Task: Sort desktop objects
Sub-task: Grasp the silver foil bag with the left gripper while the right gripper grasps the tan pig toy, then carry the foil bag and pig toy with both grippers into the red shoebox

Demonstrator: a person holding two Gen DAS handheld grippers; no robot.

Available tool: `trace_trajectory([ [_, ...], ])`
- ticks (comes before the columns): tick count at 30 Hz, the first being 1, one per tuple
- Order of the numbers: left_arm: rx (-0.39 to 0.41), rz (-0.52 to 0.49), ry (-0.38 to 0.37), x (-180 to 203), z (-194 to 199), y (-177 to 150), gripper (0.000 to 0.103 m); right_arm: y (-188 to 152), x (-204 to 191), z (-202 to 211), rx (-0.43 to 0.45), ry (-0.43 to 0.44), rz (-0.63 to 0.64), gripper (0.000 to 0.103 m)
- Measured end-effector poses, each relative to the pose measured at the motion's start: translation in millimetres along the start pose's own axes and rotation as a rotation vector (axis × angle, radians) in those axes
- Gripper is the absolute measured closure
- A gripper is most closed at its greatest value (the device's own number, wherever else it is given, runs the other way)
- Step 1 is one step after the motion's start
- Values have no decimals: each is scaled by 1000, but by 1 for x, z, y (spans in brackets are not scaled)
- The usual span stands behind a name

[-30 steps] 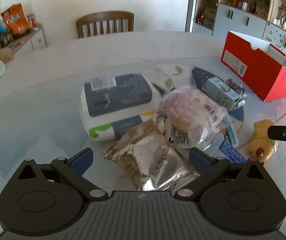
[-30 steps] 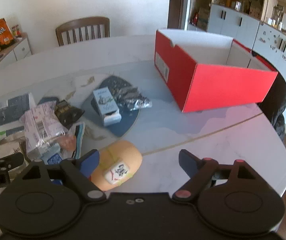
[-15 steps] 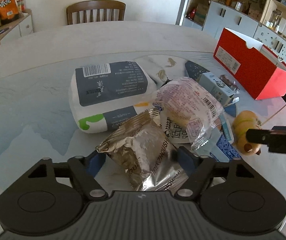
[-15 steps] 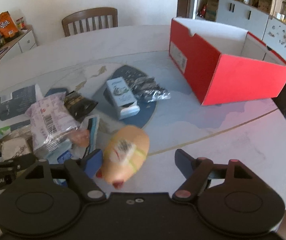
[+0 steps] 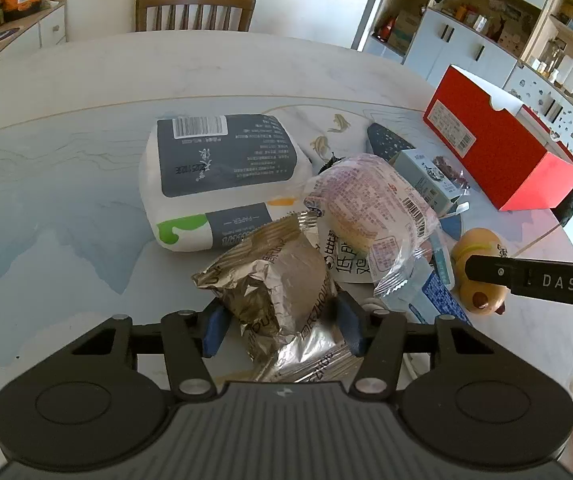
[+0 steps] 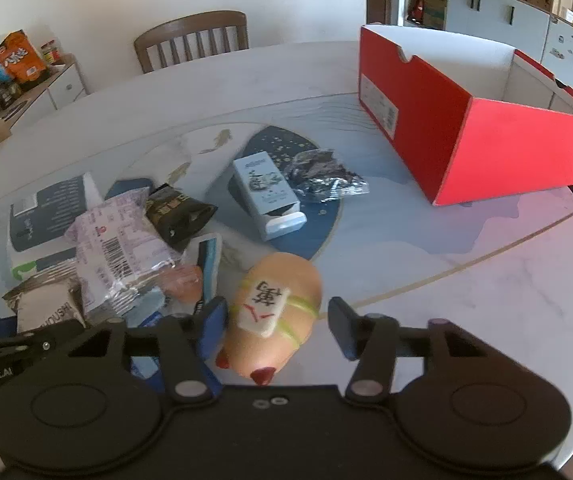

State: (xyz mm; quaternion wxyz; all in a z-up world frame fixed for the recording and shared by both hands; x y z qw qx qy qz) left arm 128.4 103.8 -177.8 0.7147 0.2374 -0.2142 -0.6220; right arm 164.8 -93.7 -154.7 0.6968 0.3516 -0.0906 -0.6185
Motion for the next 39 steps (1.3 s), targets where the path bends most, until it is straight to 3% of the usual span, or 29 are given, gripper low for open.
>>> trace_trajectory([
  [11, 0, 31, -31, -3, 12, -1, 62, 0, 2, 17, 25, -12, -9, 60],
  [28, 73, 27, -154, 2, 71, 18, 62, 8, -21, 58, 108, -29, 27, 60],
  [39, 120, -24, -232, 44, 96, 55, 62, 28, -17, 100, 151, 11, 57, 60],
])
Point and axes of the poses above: each gripper's, at about its wrist camera, not at the fingertips, and z roughly against the way its jaws point, x to its right, y to its top, the point moved 8 cm from there along -z, roughly the way its jaws point, and after that the axes turned 15 degrees about y, right-handed, at the moved point
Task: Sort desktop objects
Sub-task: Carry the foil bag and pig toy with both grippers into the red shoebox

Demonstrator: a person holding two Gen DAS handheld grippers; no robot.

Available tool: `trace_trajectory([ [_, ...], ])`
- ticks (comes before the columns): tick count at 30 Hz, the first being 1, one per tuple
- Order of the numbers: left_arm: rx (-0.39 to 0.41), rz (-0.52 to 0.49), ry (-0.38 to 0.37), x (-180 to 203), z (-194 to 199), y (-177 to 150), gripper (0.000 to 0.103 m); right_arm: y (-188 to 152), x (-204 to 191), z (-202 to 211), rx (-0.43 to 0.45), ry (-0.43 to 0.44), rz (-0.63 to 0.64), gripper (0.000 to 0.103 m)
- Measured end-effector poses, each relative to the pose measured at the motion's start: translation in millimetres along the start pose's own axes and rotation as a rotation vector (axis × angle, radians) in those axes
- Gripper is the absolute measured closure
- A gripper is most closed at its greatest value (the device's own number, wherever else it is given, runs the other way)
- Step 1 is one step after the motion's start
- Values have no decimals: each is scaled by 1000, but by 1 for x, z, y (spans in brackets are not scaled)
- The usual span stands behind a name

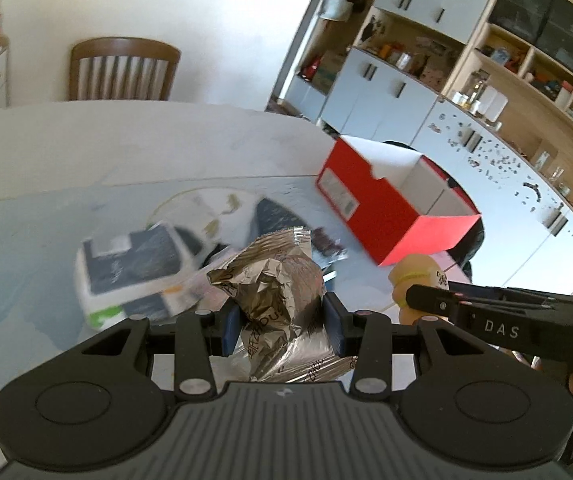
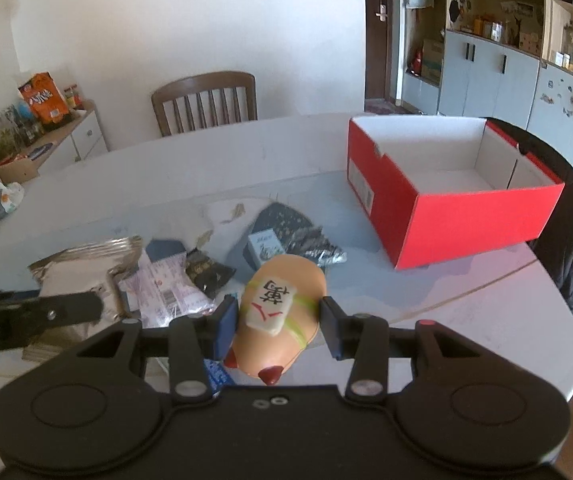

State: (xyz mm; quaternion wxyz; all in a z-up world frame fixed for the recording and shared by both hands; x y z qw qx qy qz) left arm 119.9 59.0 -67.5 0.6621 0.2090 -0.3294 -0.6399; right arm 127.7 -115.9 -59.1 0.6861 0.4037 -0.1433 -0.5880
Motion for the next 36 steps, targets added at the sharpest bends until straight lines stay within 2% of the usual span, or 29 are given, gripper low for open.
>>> trace_trajectory([
  [6, -18, -33, -19, 49, -13, 23, 62, 18, 35, 16, 1, 35, 7, 60],
  [19, 1, -4, -11, 161, -66, 77, 62, 77, 146, 20, -7, 102, 71, 60],
  [26, -7, -22, 7, 205, -97, 100, 62, 101, 198, 17, -2, 106, 82, 60],
  [36, -33, -77, -2, 253, -143, 128, 62, 121, 246, 0, -4, 91, 99, 60],
])
Point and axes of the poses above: each gripper's, at about its wrist camera, not at the fingertips, and z roughly against the way its jaws point, x to its right, y to its top, the point moved 8 cm from there along -z, roughly the way its jaws point, and after that the axes turned 15 degrees about y, right-handed, at the moved point
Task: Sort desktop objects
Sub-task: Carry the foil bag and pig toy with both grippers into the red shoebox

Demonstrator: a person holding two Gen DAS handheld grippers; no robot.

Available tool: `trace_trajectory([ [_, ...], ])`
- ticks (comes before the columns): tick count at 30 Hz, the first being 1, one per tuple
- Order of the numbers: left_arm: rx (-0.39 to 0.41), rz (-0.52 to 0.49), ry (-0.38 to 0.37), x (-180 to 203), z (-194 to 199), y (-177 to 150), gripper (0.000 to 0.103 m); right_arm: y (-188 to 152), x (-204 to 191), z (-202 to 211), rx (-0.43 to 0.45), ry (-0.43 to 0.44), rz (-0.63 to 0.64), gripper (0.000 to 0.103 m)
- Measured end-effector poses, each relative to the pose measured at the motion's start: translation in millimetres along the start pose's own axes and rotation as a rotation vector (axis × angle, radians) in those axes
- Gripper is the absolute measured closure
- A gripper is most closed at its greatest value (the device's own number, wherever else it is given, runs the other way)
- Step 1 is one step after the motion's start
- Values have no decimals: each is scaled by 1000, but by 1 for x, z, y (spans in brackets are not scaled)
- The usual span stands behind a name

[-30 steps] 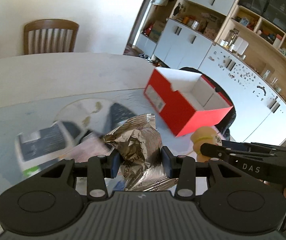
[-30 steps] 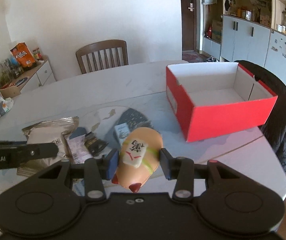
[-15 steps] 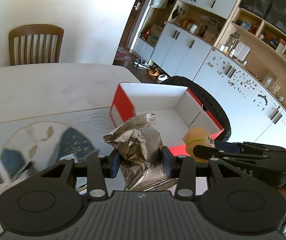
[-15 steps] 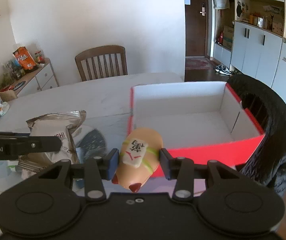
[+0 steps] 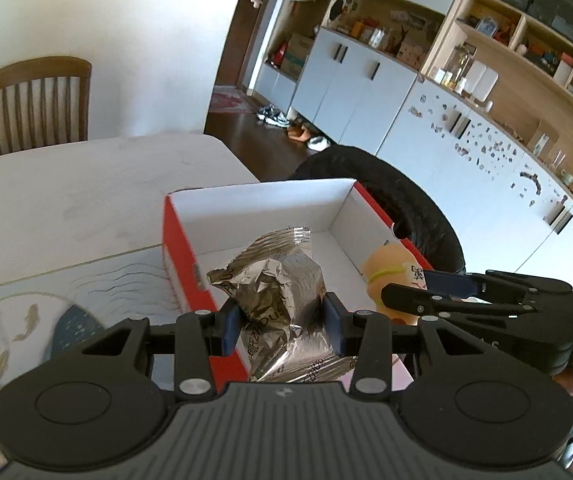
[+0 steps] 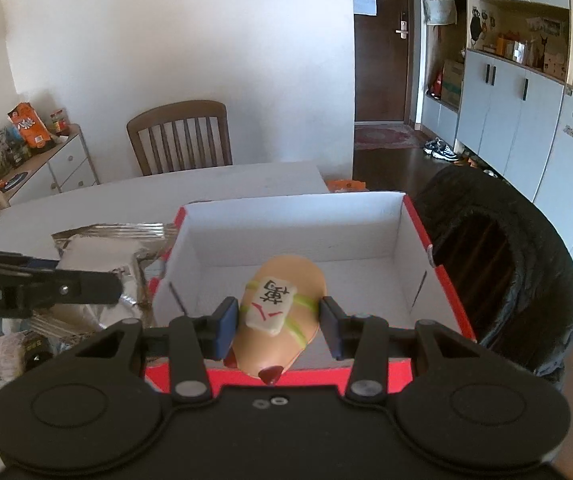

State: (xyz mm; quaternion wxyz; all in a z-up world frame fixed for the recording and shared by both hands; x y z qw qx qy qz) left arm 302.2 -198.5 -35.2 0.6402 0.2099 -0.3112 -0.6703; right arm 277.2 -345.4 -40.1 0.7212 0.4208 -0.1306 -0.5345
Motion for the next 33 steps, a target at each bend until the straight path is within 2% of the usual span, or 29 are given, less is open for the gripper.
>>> trace_trajectory([
  [10, -91, -66, 7, 20, -59, 11, 62, 3, 34, -30, -51, 5, -15, 60],
  [16, -154, -127, 47, 28, -98, 13, 62, -4, 53, -54, -106, 6, -6, 60],
  [20, -207, -134, 69, 29, -123, 10, 62, -9, 69, -68, -135, 7, -26, 61],
  [28, -285, -188, 83, 41, -153, -3, 62, -22, 74, -91, -219, 14, -16, 61],
  [33, -333, -168, 72, 42, -162, -8, 62, -28, 80, -101, -274, 4, -18, 61],
])
Point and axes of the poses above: each gripper's, at about its wrist camera, not at the fingertips, and z roughly against the way its jaws point, x to its right, y to its top, the point moved 8 cm from there along -z, roughly the way its jaws point, and after that the axes turned 15 degrees about y, right-handed, at the moved point
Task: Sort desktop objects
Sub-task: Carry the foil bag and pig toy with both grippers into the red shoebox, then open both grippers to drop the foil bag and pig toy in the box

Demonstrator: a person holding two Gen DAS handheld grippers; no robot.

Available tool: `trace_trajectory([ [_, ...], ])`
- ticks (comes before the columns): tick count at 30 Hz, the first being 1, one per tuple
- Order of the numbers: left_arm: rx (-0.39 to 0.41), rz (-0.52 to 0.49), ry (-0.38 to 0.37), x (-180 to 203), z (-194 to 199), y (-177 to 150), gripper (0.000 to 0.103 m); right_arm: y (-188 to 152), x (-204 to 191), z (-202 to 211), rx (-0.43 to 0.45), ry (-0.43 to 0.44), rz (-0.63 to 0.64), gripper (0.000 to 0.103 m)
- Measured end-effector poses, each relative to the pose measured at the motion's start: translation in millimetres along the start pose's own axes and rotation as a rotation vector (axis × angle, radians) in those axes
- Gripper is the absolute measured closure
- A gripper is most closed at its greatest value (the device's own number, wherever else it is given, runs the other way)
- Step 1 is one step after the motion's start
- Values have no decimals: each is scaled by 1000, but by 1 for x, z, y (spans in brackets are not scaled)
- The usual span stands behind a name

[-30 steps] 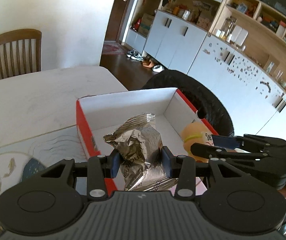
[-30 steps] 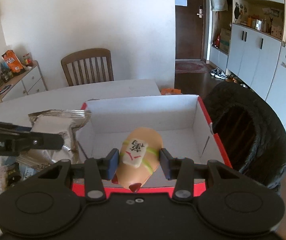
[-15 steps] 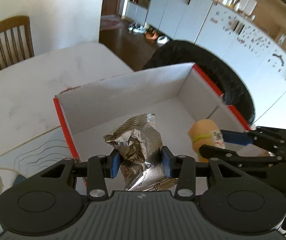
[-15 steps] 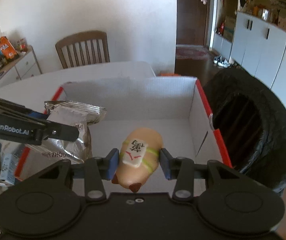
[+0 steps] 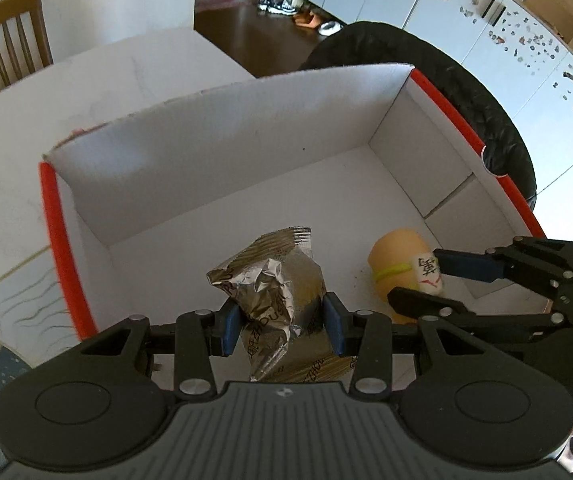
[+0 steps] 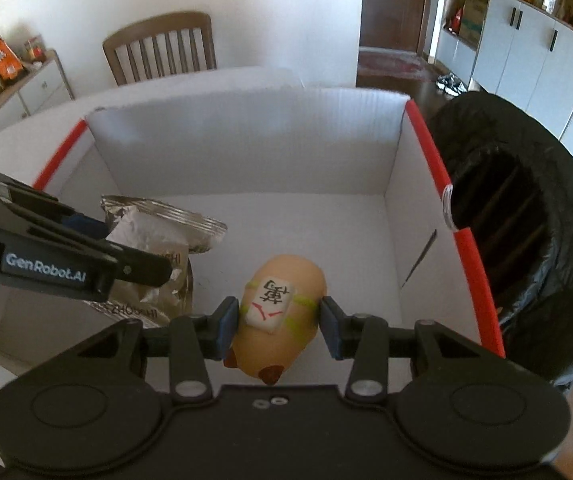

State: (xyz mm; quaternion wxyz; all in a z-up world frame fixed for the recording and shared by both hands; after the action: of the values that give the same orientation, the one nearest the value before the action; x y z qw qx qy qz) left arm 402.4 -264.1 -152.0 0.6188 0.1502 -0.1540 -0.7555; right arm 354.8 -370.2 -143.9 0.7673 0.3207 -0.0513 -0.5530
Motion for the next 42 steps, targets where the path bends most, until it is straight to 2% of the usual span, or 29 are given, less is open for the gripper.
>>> trace_trajectory([
  [12, -49, -42, 15, 8, -14, -5, 60, -4, 8, -9, -60, 0, -15, 58],
  [15, -53, -32, -29, 10, -11, -5, 44, -3, 9, -10, -64, 2, -16, 57],
  [19, -41, -34, -41, 9, -4, -5, 40, -4, 7, -8, -59, -5, -2, 56],
  [24, -6, -27, -59, 4, 14, -6, 39, -4, 5, 1, -39, 1, 12, 42],
  [35, 101, 34, -107, -6, 60, -11, 39, -1, -6, 43, 43, 63, 32, 41],
  [42, 161, 50, -109, -13, 87, -25, 39, 1, -23, 63, 81, 101, 37, 41],
])
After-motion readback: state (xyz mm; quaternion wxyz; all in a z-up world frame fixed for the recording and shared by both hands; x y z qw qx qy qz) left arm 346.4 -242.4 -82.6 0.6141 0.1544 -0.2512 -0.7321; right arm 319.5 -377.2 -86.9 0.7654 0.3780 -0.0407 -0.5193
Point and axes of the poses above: each gripper's, at about its wrist camera, not at the fingertips, and z roughly against the way its jaws point, x to its right, y to its top, the point moved 8 cm from there along -z, roughly the way its jaws point, and after that the axes turned 15 degrees about y, right-handed, at the moved point
